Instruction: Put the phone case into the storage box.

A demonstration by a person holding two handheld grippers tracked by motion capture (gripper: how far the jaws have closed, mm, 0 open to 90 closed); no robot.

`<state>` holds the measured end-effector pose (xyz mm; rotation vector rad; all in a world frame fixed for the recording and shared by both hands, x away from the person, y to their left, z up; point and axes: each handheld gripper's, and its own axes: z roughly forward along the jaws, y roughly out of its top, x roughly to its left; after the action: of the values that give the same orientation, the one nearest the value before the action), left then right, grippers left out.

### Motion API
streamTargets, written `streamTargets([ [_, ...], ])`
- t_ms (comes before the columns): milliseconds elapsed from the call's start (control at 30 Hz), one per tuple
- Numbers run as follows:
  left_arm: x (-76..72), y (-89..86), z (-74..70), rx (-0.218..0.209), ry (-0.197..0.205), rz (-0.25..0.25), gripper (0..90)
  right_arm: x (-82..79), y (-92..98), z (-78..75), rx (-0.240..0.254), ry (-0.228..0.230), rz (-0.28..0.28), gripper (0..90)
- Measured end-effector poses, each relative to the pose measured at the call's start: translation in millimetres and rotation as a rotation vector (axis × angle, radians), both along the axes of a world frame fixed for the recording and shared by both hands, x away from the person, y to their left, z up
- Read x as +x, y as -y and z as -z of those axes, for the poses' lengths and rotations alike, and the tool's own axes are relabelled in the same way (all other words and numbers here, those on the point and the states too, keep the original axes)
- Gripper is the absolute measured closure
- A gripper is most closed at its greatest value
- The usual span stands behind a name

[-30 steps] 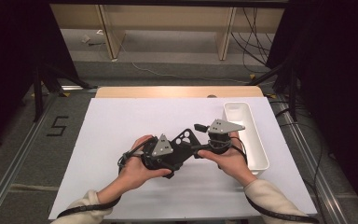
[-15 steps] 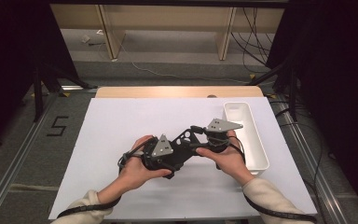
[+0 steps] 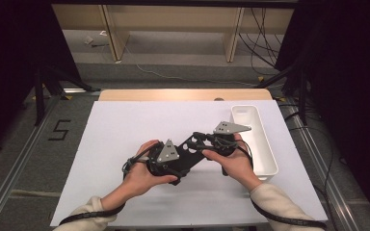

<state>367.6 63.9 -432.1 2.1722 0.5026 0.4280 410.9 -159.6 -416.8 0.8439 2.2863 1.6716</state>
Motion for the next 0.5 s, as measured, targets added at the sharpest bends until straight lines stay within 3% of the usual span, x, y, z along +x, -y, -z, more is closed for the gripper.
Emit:
streamTargets([
  [500, -1.9, 1.4, 0.8, 0.02, 0.029, 0.012, 13.3, -1.2, 2.1, -4.8, 0.038, -0.036, -0.003, 63.6],
])
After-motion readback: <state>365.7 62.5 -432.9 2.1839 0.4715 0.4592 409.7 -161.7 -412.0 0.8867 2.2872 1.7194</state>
